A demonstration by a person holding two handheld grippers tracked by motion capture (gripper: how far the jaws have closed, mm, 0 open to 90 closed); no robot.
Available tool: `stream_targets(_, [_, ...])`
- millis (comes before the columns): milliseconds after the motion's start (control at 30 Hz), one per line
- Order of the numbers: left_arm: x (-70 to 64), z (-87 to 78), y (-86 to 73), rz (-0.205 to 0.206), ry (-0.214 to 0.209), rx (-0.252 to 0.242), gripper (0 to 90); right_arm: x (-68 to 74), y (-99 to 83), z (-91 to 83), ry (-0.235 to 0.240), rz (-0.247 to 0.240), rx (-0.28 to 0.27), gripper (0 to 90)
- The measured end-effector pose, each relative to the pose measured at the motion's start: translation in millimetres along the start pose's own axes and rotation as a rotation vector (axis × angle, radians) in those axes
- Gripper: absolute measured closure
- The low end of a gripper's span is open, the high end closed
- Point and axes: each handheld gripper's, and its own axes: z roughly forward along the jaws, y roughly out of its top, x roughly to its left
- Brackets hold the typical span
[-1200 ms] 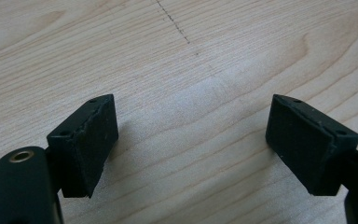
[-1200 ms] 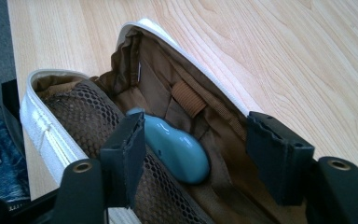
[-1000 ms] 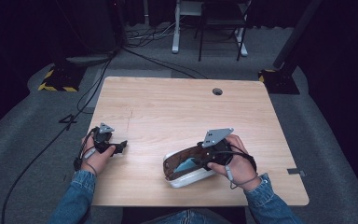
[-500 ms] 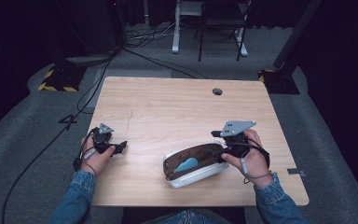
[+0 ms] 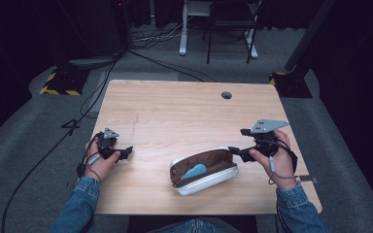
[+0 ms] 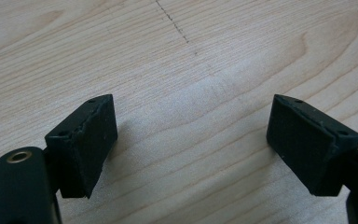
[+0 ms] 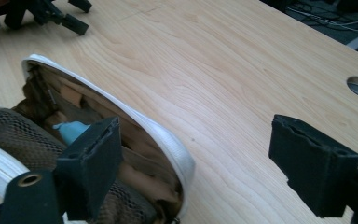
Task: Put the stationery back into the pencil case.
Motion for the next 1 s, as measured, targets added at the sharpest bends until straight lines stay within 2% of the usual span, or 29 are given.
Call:
stream_targets(233, [0.1, 0.0, 0.0, 0.001, 0.0, 0.0, 16.5, -22.5, -15.4, -5.1, -0.05, 0.062, -0.004, 16.8])
stream_targets(333, [0.1, 0.0, 0.0, 0.0, 0.0, 0.0, 16.5, -33.3, -24.6, -6.4, -0.057, 0.091, -0.029, 16.8])
stream_targets(500, [0.1, 0.0, 0.0, 0.0, 0.0, 0.0, 16.4, -50.2, -39.1, -7.0, -0.105, 0.137, -0.036, 16.8])
stream_targets(600, [0.0, 0.0, 0.0, 0.0, 0.0, 0.0, 16.5, -58.5, -48.2, -5.2, -0.112, 0.166, -0.038, 16.8])
stream_targets(867, [0.0, -0.2, -0.2, 0.0, 0.0, 0.0, 16.5, -81.4, -76.0, 3.3, -0.18, 0.246, -0.016, 16.9])
stream_targets(1000, [-0.1, -0.4, -0.4, 0.0, 0.0, 0.001, 16.5, -91.0, -89.4, 8.0, -0.218, 0.258, 0.005, 16.8])
